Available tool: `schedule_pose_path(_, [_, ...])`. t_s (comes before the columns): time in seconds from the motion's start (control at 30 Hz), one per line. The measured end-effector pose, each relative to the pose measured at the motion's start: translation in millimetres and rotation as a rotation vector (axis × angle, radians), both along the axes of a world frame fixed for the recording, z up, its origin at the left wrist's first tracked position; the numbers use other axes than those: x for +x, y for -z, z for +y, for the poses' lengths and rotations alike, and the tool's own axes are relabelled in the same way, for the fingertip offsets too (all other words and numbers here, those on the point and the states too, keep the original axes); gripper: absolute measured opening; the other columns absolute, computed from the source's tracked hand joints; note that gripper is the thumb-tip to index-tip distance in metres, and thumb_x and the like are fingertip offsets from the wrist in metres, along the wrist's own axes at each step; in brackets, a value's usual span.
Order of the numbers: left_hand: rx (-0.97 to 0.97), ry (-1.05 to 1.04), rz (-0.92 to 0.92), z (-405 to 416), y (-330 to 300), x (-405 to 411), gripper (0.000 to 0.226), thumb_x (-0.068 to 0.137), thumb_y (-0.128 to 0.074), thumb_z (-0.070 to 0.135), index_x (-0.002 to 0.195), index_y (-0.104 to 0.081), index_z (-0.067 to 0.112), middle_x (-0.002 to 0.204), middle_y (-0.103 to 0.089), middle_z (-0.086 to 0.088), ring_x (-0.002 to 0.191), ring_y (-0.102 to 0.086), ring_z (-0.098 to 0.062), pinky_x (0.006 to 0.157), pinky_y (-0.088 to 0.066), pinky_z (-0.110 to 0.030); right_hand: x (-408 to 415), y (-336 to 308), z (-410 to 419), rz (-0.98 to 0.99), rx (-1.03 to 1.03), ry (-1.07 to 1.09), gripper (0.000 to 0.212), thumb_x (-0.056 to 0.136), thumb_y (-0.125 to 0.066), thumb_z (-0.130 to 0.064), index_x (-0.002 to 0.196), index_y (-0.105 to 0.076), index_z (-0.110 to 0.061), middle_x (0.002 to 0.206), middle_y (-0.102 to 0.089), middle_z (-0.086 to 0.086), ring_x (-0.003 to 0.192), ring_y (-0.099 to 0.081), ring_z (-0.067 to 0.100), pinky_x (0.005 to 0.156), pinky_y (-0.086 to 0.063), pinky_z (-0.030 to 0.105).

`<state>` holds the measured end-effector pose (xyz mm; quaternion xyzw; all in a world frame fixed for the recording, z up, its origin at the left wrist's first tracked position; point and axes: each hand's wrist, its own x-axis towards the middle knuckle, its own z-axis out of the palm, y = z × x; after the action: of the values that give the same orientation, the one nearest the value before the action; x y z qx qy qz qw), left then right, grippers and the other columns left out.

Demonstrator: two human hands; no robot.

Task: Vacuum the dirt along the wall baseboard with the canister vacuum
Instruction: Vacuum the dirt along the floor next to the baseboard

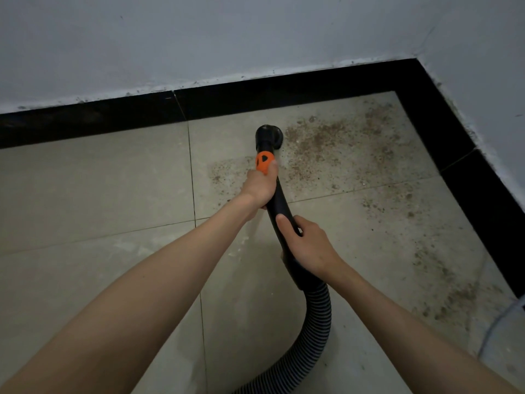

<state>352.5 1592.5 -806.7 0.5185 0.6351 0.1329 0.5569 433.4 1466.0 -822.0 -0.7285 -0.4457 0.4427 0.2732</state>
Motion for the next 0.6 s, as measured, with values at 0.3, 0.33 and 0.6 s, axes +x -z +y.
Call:
schedule_pose_path(0.3, [0.008,-0.046,0.007,17.7,-0.3,-12.7,0.062,0.098,-0.031,0.051,0.13,-0.04,0.0,0.111,-0.058,-0.013,0.091,-0.058,-0.024,0.069,-0.047,-0.03,-8.9,5.3,24.7,0.122,0.01,-0.009,0.043,0.095,-0.046,-0.054,0.074,-0.057,-0.018,0.074,-0.065,0.004,0.077,-0.066,0.024,0.07,-0.049,0.036])
schedule_pose_path(0.33, [0.007,-0.062,0.001,20.2,-0.2,-18.4,0.06,0.098,-0.031,0.051,0.129,-0.042,0.0,0.111,-0.059,-0.014,0.091,-0.059,-0.025,0.069,-0.048,-0.031,-12.5,4.5,28.8,0.124,0.01,-0.022,0.042,0.095,-0.046,-0.055,0.071,-0.055,-0.021,0.071,-0.064,0.0,0.073,-0.066,0.02,0.066,-0.048,0.033])
schedule_pose_path(0.6, [-0.008,-0.256,-0.063,30.9,-5.4,-75.0,0.052,0.099,-0.033,0.049,0.119,-0.046,0.003,0.111,-0.059,-0.016,0.102,-0.059,-0.031,0.094,-0.05,-0.044,-50.3,-13.2,55.8,0.109,-0.004,-0.199,0.047,0.095,-0.045,-0.055,0.072,-0.056,-0.016,0.069,-0.065,0.002,0.075,-0.068,0.025,0.068,-0.05,0.034])
